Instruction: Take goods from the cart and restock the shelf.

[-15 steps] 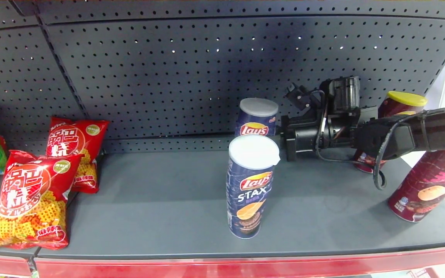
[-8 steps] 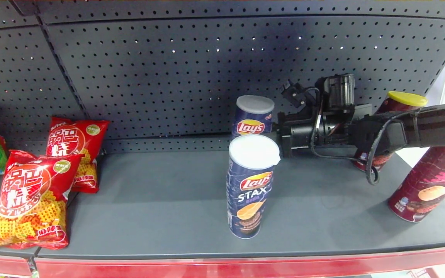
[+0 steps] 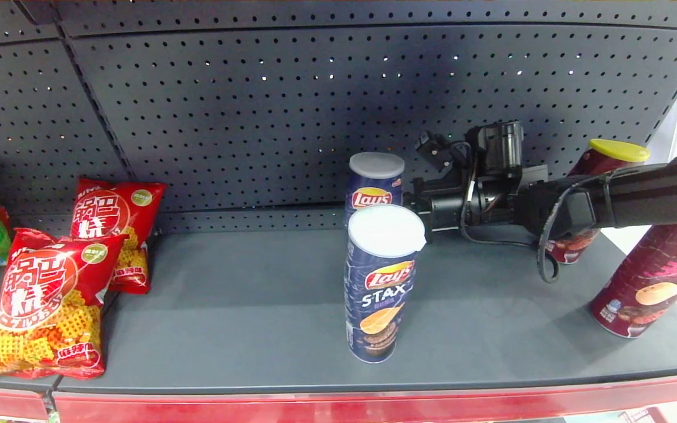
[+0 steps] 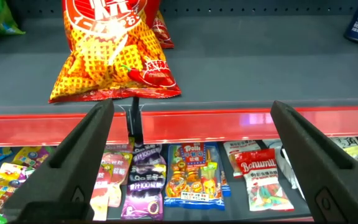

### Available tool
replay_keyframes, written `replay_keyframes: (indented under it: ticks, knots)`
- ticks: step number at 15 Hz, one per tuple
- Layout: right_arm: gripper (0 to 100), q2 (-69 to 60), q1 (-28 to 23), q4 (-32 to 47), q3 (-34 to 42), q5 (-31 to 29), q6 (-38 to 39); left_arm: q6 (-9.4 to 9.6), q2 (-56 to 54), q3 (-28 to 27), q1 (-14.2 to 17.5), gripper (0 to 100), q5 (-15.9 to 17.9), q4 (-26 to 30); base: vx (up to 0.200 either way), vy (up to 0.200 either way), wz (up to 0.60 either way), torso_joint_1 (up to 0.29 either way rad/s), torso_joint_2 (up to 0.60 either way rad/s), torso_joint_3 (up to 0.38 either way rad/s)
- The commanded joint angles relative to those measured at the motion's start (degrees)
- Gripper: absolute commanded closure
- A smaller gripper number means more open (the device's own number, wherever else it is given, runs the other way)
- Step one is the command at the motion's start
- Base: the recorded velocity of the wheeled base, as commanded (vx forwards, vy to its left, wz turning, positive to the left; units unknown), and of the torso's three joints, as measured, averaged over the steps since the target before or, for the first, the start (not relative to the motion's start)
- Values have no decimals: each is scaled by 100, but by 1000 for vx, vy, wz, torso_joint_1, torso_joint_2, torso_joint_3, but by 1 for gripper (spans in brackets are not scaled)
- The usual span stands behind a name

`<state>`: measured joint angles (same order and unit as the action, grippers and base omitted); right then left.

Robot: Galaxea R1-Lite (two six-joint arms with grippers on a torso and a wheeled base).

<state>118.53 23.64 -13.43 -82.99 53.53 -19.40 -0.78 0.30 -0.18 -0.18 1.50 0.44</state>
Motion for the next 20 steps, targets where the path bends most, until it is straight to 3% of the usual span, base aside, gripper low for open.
replay_keyframes:
  ticks: [1,6,16,17,20]
  knots:
    - [100,74,9,7,-77,-9,-3,-1,13,1,1,0,-1,-9,0,0,0,0,0,0]
    - [100,100,53,7,-340,8,-20,-1,13,1,1,0,-1,0,0,0,0,0,0,0]
    - [100,109,44,-45,-33,35,-64,-1,13,1,1,0,-1,0,0,0,0,0,0,0]
    - [0,91,44,-45,38,35,-64,-1,13,1,1,0,-1,-9,0,0,0,0,0,0]
    - [0,83,44,-89,55,35,-73,-1,13,1,1,0,-1,-9,0,0,0,0,0,0]
